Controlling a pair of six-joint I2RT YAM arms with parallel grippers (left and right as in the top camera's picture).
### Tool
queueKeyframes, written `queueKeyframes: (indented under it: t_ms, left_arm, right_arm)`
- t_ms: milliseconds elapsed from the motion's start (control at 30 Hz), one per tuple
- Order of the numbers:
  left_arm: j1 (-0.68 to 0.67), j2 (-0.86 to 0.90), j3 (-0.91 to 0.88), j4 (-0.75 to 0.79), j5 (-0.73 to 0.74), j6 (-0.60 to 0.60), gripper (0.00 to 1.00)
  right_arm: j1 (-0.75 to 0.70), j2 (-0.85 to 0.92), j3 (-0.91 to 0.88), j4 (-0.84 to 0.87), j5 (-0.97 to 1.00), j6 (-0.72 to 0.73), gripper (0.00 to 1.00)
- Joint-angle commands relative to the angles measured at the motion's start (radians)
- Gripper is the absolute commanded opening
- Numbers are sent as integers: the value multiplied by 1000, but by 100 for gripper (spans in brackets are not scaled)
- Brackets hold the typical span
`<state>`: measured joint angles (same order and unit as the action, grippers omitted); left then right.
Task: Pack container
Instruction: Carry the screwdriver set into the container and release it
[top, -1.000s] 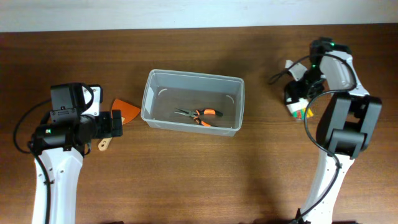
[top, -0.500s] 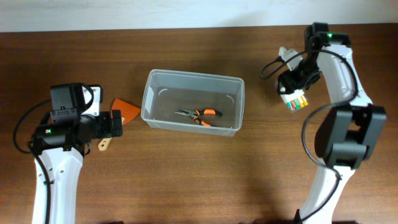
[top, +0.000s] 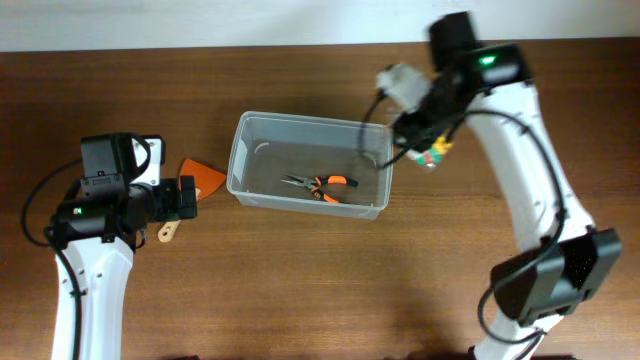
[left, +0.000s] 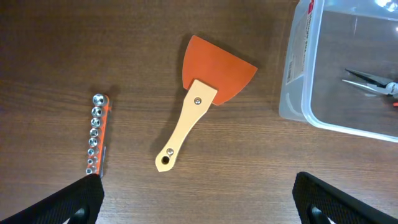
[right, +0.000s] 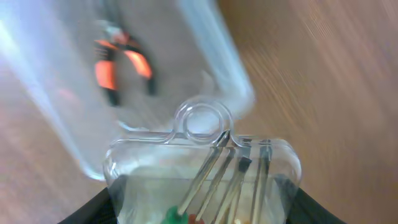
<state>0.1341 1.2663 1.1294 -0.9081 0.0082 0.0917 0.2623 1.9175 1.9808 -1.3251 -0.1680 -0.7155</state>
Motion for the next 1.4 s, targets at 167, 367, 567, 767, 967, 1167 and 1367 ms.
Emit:
queueKeyframes:
  t_ms: [167,367,567,767,967,1167,1367]
  left_arm:
    - [5,-5,4,16,13,-9,99]
    - [21,-6,26,14,1,-10,99]
    - [58,-13,69,14,-1,-10,99]
    - [59,-15,71,10,-1,-9,99]
    - [59,-15,71,10,-1,-9,99]
    - [59,-15,71,10,-1,-9,99]
    - [59,-14,71,11,-1,-9,99]
  right_arm:
    - [203,72,20,11,-25,-272,56]
    - [224,182,20,65,-114,-273,56]
    - [222,286,20,110,-129,-276,56]
    - [222,390,20,110,-153,-275,56]
    - [222,423,20,107,-180,-270,63]
    - [216,422,21,111,-180,-218,85]
    - [172,352,41,103,-177,-176,91]
